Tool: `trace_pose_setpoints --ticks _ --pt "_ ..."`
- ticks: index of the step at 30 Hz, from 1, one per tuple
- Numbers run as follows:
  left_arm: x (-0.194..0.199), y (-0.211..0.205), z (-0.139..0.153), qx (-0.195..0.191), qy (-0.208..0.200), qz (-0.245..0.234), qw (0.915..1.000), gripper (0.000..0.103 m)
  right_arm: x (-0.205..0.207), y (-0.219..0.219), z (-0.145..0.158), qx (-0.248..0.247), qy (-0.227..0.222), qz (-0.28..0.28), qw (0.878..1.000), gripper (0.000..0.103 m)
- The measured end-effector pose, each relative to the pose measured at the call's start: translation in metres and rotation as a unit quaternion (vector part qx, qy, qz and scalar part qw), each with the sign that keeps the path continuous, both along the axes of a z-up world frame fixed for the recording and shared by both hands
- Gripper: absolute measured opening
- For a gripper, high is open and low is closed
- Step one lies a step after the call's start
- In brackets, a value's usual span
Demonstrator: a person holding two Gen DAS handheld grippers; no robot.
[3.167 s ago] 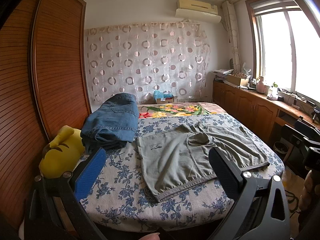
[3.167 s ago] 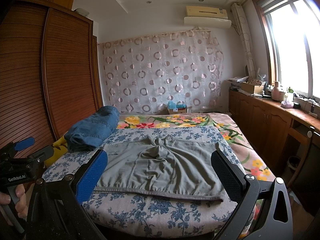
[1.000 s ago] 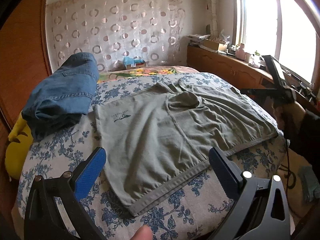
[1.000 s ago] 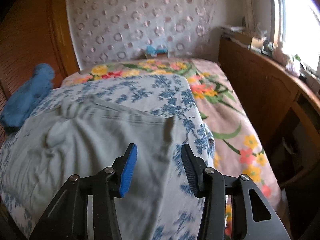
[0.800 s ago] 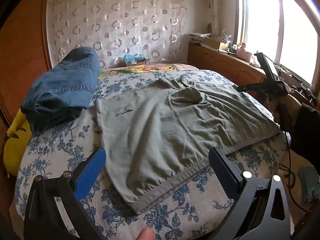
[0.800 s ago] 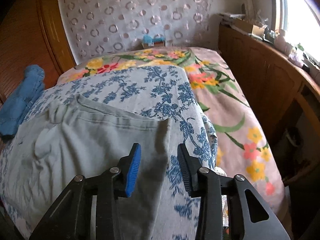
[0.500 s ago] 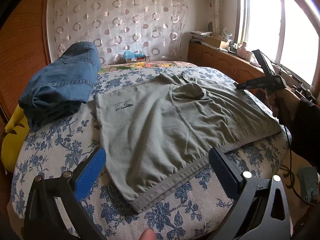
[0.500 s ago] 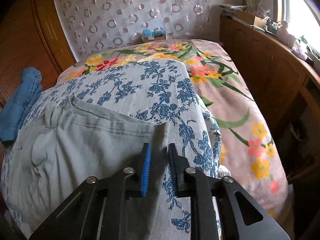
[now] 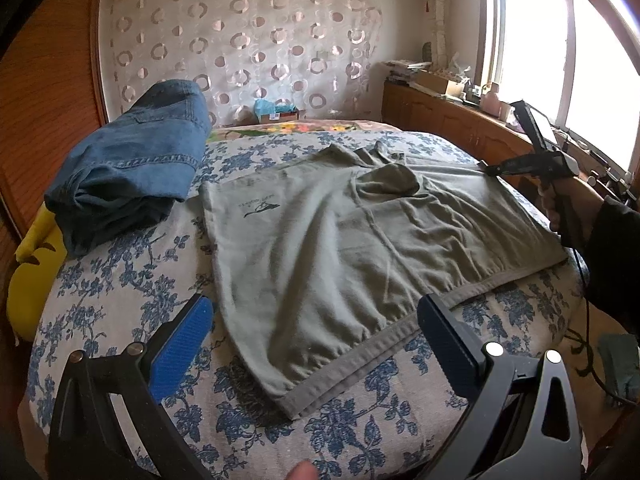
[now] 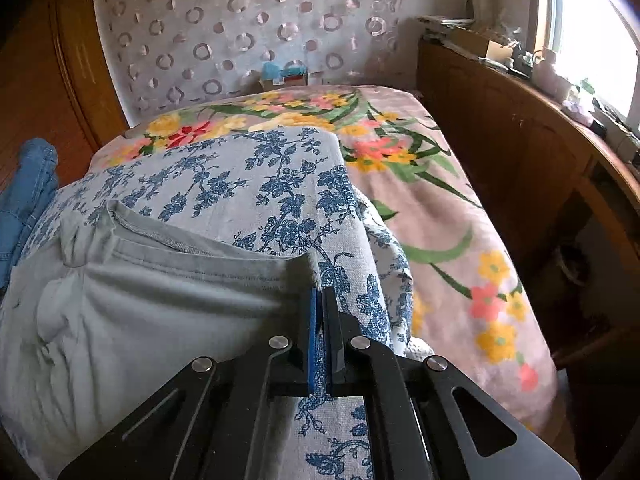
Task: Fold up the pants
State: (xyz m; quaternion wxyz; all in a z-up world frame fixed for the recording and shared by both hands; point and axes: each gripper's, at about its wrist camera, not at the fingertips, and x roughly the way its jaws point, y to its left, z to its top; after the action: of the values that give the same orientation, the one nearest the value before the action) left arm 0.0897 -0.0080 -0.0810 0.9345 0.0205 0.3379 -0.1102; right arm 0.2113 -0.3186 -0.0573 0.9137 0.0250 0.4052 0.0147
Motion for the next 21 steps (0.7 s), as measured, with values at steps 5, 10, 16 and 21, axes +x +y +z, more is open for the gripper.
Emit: trace_pose_setpoints --ticks 5,10,16,21 --pt "-0.003 0.01 -0.003 -0.008 0.003 0.003 1.0 0.102 -0.018 0.014 0.006 -0.01 -0.02 0.019 1.0 0.002" --pt "-0.003 0.024 -0.004 -0.016 0.007 0.018 0.9997 0.098 -0.061 0.018 0.019 -0.004 -0.05 0.045 0.998 0.005" --pt "-0.006 0.032 -0.01 -0.006 0.018 0.037 0.9991 0.085 -0.117 0.025 0.022 0.022 -0.078 0.08 0.993 0.036" --pt "-0.008 0.034 -0.018 -0.005 0.036 0.038 0.9986 0.073 -0.152 0.034 0.01 0.024 -0.087 0.115 0.989 0.048"
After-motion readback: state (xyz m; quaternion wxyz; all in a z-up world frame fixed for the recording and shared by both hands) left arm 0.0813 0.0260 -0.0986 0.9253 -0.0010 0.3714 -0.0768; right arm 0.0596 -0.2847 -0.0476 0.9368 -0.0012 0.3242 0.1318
